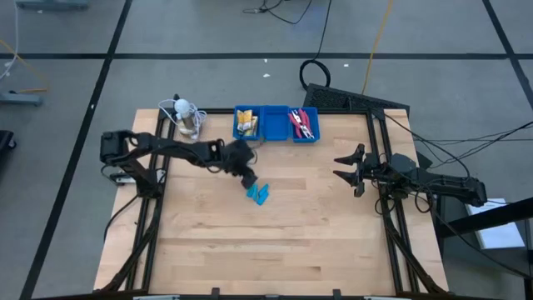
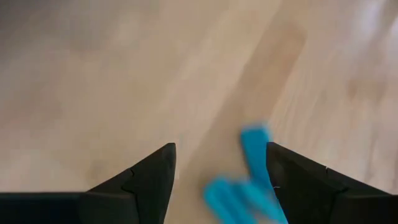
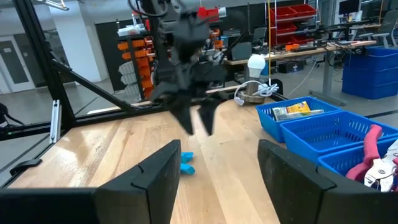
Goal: Pick & Place School Supplies
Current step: Put the blue eraser into the middle blue bin
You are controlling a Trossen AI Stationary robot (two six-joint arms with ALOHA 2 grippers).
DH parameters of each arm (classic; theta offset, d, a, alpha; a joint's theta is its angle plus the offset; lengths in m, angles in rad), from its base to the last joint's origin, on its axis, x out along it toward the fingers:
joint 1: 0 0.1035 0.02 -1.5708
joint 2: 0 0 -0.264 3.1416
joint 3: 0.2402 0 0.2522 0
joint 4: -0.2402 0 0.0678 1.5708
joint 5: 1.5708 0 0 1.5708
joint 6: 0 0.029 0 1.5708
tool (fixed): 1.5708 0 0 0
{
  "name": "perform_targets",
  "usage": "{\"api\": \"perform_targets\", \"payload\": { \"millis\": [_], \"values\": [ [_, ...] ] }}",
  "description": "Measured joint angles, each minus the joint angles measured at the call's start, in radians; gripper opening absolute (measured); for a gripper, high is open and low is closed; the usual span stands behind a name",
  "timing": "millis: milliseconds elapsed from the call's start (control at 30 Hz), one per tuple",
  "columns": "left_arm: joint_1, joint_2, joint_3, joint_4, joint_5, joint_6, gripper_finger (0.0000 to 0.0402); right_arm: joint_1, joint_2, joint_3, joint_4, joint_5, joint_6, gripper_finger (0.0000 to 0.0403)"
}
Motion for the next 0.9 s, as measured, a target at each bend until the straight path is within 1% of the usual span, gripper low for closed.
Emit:
{"api": "perform_targets", "payload": {
  "millis": [167, 300, 600, 800, 900],
  "values": [
    [-0.099, 0.0, 0.0, -0.165, -0.102, -0.093, 0.0253, 0.0, 0.0, 0.0, 0.0, 0.0, 0.0, 0.0206],
    [-0.16, 0.0, 0.0, -0.238, -0.159, -0.175, 0.0253, 0.0, 0.0, 0.0, 0.0, 0.0, 0.0, 0.0205],
    [-0.245, 0.005, 0.0, -0.247, -0.264, -0.296, 0.0253, 0.0, 0.0, 0.0, 0.0, 0.0, 0.0, 0.0207],
    [-0.272, 0.005, 0.0, -0.247, -0.272, -0.335, 0.0253, 0.0, 0.0, 0.0, 0.0, 0.0, 0.0, 0.0208],
    [-0.281, 0.024, 0.0, -0.247, -0.276, -0.358, 0.0253, 0.0, 0.0, 0.0, 0.0, 0.0, 0.0, 0.0208]
  ]
}}
